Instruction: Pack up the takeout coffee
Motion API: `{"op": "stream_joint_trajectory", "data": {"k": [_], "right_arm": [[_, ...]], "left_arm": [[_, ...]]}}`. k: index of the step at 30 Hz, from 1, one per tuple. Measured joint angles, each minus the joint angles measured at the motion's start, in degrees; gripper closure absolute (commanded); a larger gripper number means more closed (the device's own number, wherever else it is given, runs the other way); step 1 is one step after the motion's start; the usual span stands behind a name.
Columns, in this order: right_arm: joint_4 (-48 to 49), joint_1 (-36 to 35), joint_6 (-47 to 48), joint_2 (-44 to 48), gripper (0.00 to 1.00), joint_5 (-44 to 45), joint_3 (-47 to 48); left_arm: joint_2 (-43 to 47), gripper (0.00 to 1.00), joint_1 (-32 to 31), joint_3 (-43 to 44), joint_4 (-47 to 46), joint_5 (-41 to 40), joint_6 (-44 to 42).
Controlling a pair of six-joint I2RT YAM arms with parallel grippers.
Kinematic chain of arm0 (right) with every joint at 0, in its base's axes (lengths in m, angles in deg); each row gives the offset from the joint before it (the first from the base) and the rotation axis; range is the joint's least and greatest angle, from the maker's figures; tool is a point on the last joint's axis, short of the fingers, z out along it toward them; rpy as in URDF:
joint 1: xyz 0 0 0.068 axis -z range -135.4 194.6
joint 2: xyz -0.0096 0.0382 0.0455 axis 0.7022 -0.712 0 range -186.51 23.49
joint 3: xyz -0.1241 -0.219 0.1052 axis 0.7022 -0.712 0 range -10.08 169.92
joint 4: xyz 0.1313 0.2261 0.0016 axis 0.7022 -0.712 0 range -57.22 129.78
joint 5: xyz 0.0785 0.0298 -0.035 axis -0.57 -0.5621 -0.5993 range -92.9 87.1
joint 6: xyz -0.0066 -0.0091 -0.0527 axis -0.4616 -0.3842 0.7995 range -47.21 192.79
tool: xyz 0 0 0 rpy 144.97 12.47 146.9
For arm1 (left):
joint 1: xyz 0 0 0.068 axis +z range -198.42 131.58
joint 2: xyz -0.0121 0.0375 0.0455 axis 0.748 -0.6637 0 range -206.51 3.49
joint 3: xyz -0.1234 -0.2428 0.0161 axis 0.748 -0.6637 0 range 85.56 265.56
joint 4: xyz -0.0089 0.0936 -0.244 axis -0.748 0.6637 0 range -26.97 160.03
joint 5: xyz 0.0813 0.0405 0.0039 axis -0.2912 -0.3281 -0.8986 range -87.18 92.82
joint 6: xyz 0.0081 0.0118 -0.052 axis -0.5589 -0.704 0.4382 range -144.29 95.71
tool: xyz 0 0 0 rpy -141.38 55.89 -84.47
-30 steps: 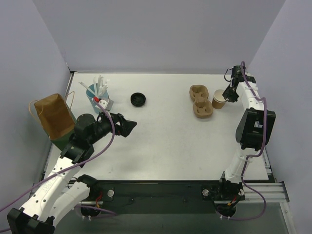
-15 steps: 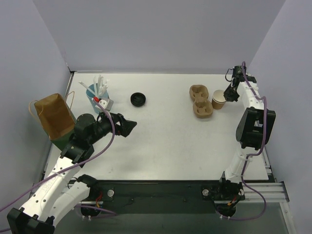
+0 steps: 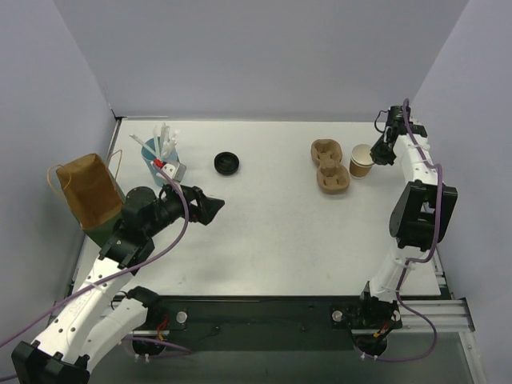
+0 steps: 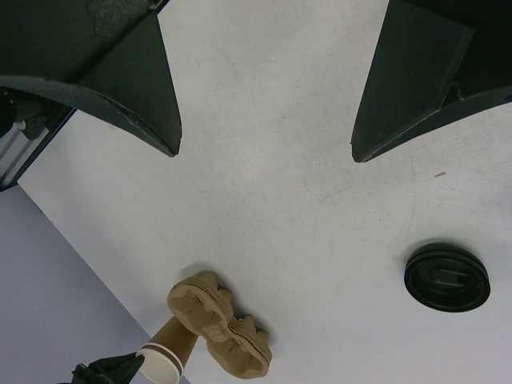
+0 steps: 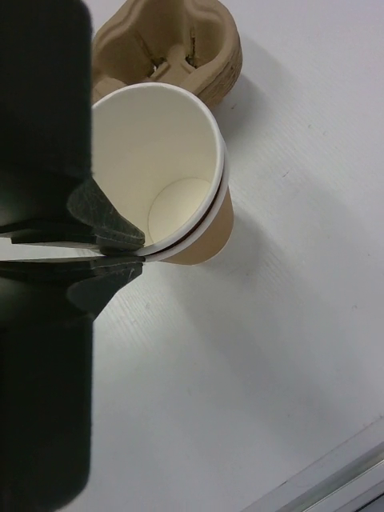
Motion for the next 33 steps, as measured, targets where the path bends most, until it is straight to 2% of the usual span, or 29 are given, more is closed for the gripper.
{"op": "stream_joint_trajectory", "data": {"k": [10,13,14,17,24,33], "right_arm": [[-0.3,0.7,0.0,5.0,1.0,0.9,-3.5],[-1.2,0.7,-1.3,9.0,1.0,-0.6,-5.6],[-1.4,0.7,-2.0,11.4,1.0,-2.1,-7.0],[-1.3,0.1,-3.9,18.7,1.0,-6.4,-11.3],[1.3,-12.0,-7.3,33.4,1.0,-15.3,-26.2],[3.5,-19.0,-11.9,43.1,1.0,-19.3,-38.2]], "left_arm": [[0.0,0.06,0.0,0.0,0.0,-0.1,-0.2],[-0.1,0.1,-0.2,0.1,0.6,-0.9,-0.1],[-0.4,0.15,-0.5,0.5,1.2,-1.7,0.1],[-3.3,0.19,-3.3,3.9,4.2,-4.3,1.8],[-14.5,0.22,-15.7,12.6,3.2,-8.9,9.7],[-29.5,0.22,-20.9,12.5,-10.1,-10.2,21.6]]}}
